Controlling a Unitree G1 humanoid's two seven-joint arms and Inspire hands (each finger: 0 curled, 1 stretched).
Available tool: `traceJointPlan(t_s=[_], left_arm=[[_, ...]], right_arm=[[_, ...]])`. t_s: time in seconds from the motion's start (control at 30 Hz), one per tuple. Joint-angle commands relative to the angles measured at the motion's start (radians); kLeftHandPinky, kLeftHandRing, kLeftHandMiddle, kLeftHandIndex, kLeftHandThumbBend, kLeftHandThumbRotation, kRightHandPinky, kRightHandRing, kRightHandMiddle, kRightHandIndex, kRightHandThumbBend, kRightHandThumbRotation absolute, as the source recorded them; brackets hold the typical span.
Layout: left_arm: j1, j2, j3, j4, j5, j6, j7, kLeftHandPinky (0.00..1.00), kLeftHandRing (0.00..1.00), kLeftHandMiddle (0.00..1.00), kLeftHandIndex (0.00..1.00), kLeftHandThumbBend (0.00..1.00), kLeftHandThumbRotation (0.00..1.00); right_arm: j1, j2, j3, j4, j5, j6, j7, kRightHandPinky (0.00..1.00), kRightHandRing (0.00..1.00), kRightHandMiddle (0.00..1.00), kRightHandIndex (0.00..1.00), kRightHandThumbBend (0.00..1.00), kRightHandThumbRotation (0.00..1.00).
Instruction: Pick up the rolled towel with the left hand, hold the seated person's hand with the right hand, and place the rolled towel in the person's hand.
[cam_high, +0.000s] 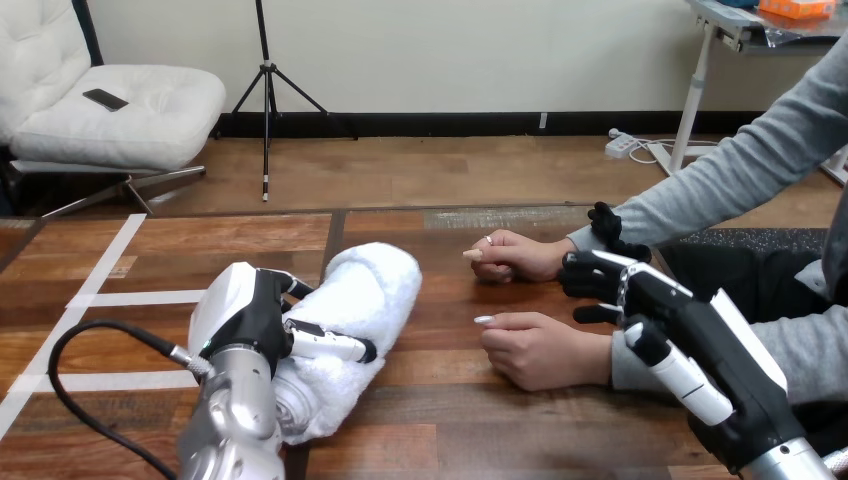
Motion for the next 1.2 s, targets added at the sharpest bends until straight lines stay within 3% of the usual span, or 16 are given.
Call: traceJointPlan(t_s=[0.0,0.27,0.47,0.7,0.9,1.17], left_arm=[[-0.052,0.06,0.058,-0.248,0.008,-0.09,-0.018,0.16,0.24,0.33,0.44,0.69,0.0],[-0.02,0.064,0.08,-0.288,-0.009,-0.133,-0.018,0.13,0.2,0.3,0.44,0.69,0.0],[-0.001,0.061,0.101,-0.314,-0.02,-0.154,-0.022,0.12,0.19,0.3,0.44,0.68,0.0],[0.017,0.056,0.126,-0.337,-0.032,-0.171,-0.026,0.16,0.24,0.34,0.44,0.68,0.0],[0.033,0.055,0.145,-0.352,-0.041,-0.194,-0.025,0.19,0.27,0.37,0.44,0.67,0.0],[0.052,0.052,0.163,-0.363,-0.043,-0.221,-0.027,0.23,0.3,0.39,0.44,0.66,0.0]], right_arm=[[-0.152,-0.058,-0.02,0.048,-0.027,-0.07,0.005,0.84,0.87,0.86,0.84,0.81,0.83],[-0.164,-0.089,-0.018,0.049,-0.056,-0.068,0.004,0.89,0.9,0.88,0.86,0.8,0.81],[-0.173,-0.107,-0.017,0.043,-0.072,-0.061,-0.002,0.89,0.91,0.89,0.87,0.91,0.78],[-0.196,-0.133,-0.013,0.055,-0.105,-0.056,-0.014,0.84,0.89,0.89,0.88,0.99,0.77],[-0.215,-0.16,-0.012,0.06,-0.146,-0.042,-0.025,0.81,0.88,0.9,0.89,1.0,0.78],[-0.249,-0.176,-0.01,0.089,-0.16,-0.053,-0.03,0.78,0.88,0.91,0.9,1.0,0.78]])
